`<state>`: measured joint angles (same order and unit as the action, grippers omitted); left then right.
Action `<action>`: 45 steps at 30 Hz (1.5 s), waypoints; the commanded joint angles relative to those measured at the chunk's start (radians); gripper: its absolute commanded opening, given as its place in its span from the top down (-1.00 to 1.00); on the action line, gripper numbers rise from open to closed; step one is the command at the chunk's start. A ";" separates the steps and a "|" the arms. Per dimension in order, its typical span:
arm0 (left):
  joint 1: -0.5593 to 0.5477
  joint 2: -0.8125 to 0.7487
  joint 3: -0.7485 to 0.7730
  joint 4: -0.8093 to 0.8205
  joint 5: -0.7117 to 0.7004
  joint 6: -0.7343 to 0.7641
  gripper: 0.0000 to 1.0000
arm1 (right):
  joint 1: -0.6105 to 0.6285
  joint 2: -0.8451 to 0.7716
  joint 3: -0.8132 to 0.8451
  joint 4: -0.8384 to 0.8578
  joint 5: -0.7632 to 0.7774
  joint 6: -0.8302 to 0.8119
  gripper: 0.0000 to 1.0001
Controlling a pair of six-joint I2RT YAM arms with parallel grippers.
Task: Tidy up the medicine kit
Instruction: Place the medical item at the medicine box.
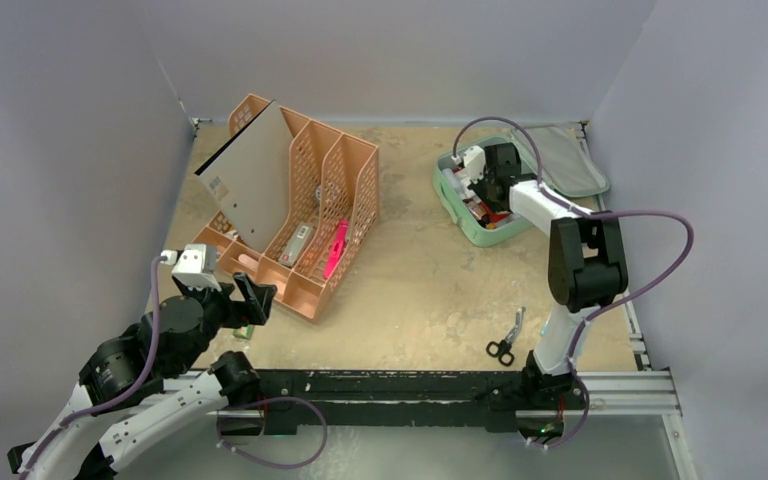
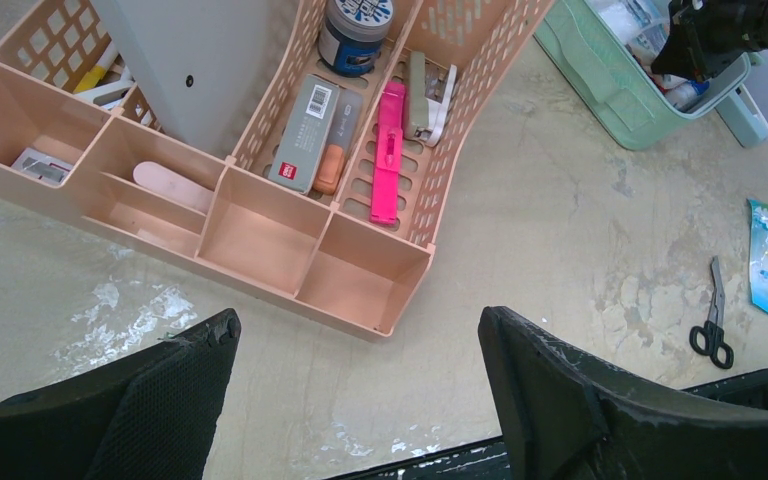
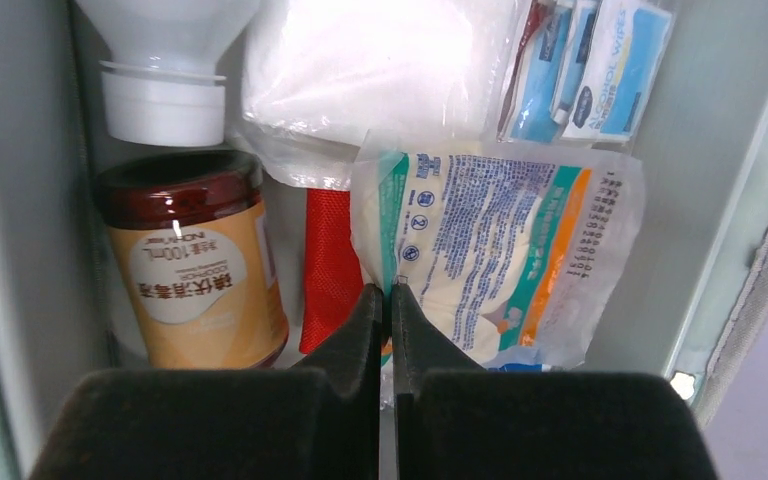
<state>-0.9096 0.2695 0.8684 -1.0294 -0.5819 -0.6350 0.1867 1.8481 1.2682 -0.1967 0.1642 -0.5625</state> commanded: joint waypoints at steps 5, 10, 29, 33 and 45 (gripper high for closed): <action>0.003 0.010 0.015 0.009 -0.015 0.001 -0.76 | -0.044 -0.017 0.011 0.023 -0.007 -0.024 1.00; 0.003 0.025 0.017 0.012 -0.013 0.004 -0.76 | -0.055 -0.019 0.008 0.024 -0.005 -0.010 0.90; 0.003 0.101 0.016 0.022 0.001 0.013 -0.76 | -0.055 -0.212 0.104 -0.077 -0.155 0.303 0.05; 0.003 0.133 0.014 0.028 0.006 0.014 -0.77 | -0.053 -0.288 0.104 -0.107 -0.237 0.443 -0.04; 0.003 0.388 0.036 0.095 0.083 -0.031 -0.81 | 0.034 -0.463 -0.049 -0.066 -0.470 0.852 -0.98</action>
<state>-0.9096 0.5766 0.8684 -0.9802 -0.5240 -0.6403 0.2058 1.4277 1.2659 -0.2790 -0.2356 0.1402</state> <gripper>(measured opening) 0.900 0.987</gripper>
